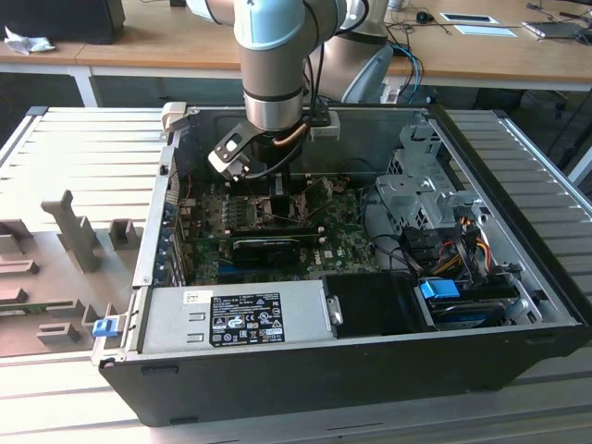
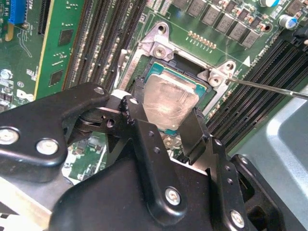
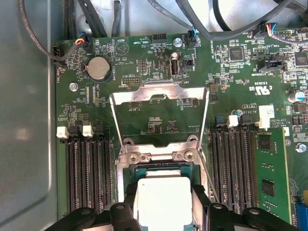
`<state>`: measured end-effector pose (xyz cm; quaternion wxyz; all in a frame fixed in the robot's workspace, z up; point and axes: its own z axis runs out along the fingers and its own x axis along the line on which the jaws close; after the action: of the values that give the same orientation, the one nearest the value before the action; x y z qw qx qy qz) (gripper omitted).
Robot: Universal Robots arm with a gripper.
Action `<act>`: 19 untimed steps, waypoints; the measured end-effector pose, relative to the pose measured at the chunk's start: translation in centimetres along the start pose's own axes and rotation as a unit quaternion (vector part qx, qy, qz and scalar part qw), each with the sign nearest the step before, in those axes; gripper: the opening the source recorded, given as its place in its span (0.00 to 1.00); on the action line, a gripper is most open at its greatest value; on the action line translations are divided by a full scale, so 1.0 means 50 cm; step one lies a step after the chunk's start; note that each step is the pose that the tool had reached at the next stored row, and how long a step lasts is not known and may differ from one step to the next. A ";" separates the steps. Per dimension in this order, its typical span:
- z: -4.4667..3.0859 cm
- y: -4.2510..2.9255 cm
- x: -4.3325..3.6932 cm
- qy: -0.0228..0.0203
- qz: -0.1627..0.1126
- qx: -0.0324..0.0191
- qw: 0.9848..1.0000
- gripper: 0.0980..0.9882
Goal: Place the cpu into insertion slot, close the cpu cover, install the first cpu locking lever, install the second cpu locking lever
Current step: 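Place the cpu into insertion slot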
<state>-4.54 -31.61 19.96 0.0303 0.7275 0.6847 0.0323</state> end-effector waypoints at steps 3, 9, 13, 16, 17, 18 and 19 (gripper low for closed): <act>0.003 0.000 0.000 0.000 0.000 0.000 1.000 0.49; 0.004 0.000 0.000 0.000 0.000 0.000 1.000 0.57; -0.004 0.001 0.000 0.000 0.000 0.000 1.000 0.57; -0.011 0.001 0.000 0.000 0.000 0.000 1.000 0.57; -0.013 0.001 0.000 0.000 0.000 0.000 1.000 0.57; -0.015 0.002 0.000 0.000 0.000 0.001 1.000 0.57; -0.017 0.002 0.000 0.000 0.000 0.001 1.000 0.56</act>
<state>-4.53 -31.60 20.81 0.0296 0.7276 0.6846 0.0318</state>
